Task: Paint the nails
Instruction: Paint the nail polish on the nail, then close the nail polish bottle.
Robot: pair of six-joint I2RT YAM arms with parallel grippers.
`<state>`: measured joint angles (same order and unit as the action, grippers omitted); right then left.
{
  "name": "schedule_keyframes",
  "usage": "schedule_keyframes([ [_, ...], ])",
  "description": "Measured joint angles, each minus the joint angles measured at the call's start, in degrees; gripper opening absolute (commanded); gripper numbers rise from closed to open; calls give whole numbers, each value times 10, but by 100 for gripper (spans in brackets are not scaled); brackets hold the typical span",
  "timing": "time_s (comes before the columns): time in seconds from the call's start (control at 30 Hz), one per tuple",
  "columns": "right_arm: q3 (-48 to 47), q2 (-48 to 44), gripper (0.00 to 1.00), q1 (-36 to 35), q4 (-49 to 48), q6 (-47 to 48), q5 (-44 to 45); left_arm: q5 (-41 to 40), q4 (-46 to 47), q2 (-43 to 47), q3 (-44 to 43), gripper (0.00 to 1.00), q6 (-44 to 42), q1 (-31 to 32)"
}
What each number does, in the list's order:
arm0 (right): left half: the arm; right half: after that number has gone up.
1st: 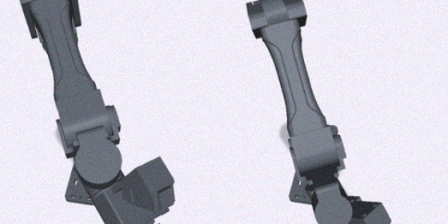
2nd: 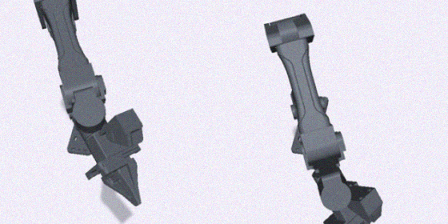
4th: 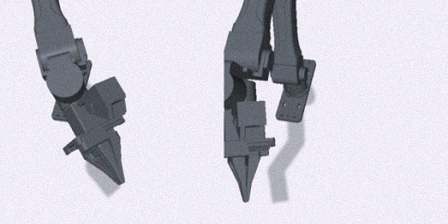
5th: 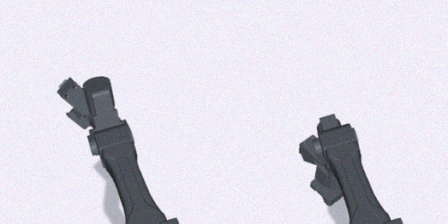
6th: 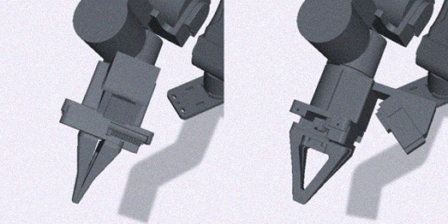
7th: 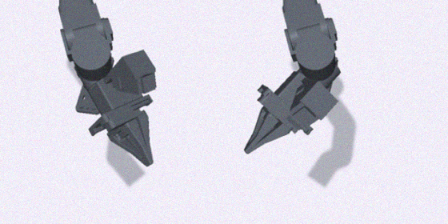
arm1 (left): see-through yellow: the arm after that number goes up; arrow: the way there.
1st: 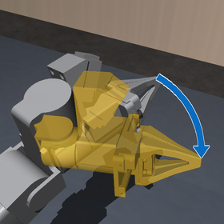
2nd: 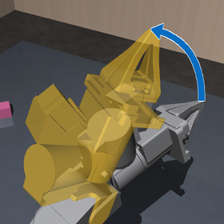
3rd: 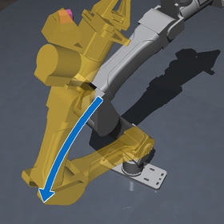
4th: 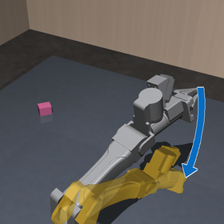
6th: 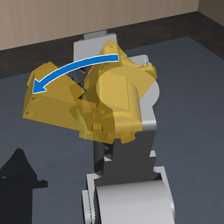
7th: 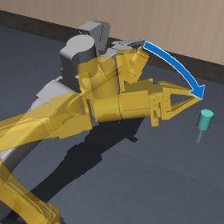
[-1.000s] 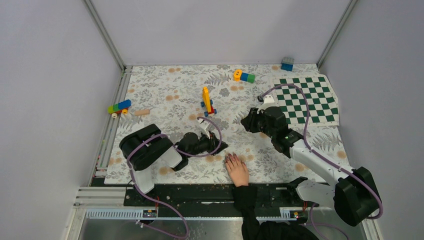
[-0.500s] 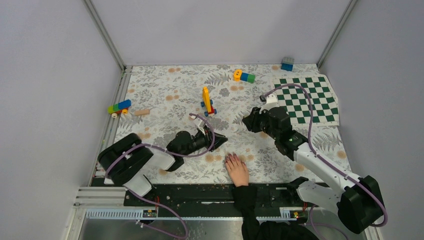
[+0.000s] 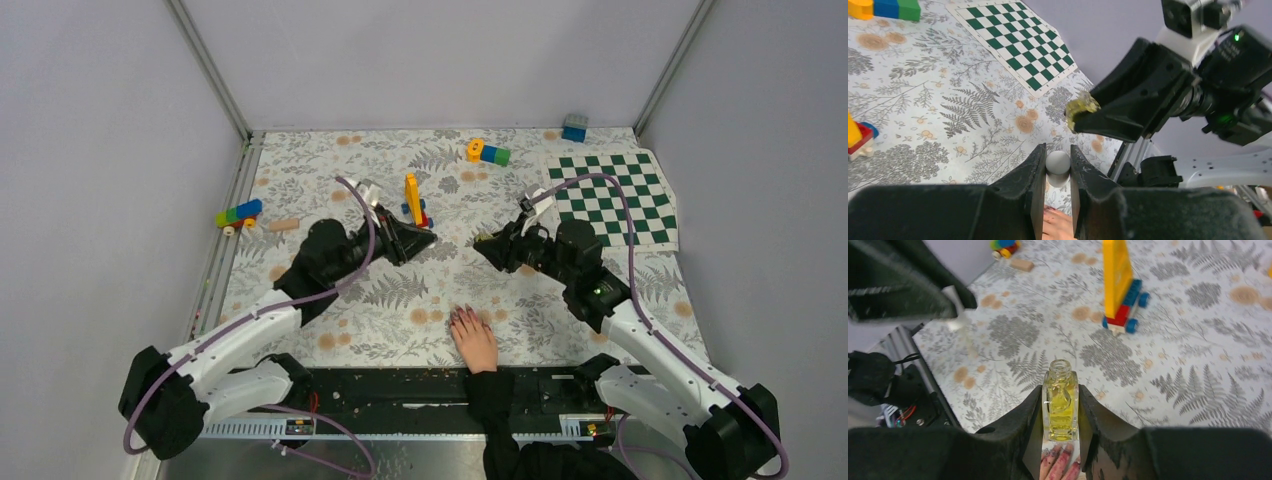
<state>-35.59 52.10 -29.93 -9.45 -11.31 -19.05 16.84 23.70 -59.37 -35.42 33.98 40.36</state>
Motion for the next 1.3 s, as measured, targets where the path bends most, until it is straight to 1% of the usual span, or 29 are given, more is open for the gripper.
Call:
schedule_keyframes([
  [0.1, 4, -16, 0, 0, -28, 2, -45, 38, -83, 20, -55, 0, 10, -39],
  [0.17, 6, -24, 0, 0, -51, 2, -78, 86, -130, 24, -96, 0, 19, -78],
  [0.23, 6, -28, 0, 0, -67, 2, -108, 136, -169, 21, -133, 0, 23, -116],
  [0.33, 6, -38, 0, -13, -80, 12, -137, 188, -217, 5, -186, 0, 17, -148],
  [0.43, 6, -40, 0, -48, -78, 29, -131, 245, -193, -14, -193, 0, 31, -160],
  [0.47, 6, -40, 0, -66, -75, 35, -125, 273, -168, -21, -181, 0, 49, -169],
  [0.53, 8, -40, 0, -97, -76, 41, -106, 303, -133, -26, -155, 0, 67, -192],
  [0.57, 9, -38, 0, -109, -75, 42, -99, 308, -136, -27, -146, 0, 65, -200],
  [0.63, 9, -30, 0, -128, -76, 40, -78, 306, -178, -27, -144, 0, 41, -211],
  [0.77, 14, -6, 0, -151, -89, 39, -39, 309, -221, -26, -144, 0, 10, -208],
  [0.93, 14, 21, 0, -158, -98, 45, -15, 319, -218, -17, -144, 0, 10, -208],
  [1.1, 5, 45, 0, -159, -100, 65, -12, 326, -210, -8, -144, 0, 10, -208],
  [1.3, -7, 99, 0, -167, -149, 52, -16, 327, -210, -8, -144, 0, 10, -208],
])
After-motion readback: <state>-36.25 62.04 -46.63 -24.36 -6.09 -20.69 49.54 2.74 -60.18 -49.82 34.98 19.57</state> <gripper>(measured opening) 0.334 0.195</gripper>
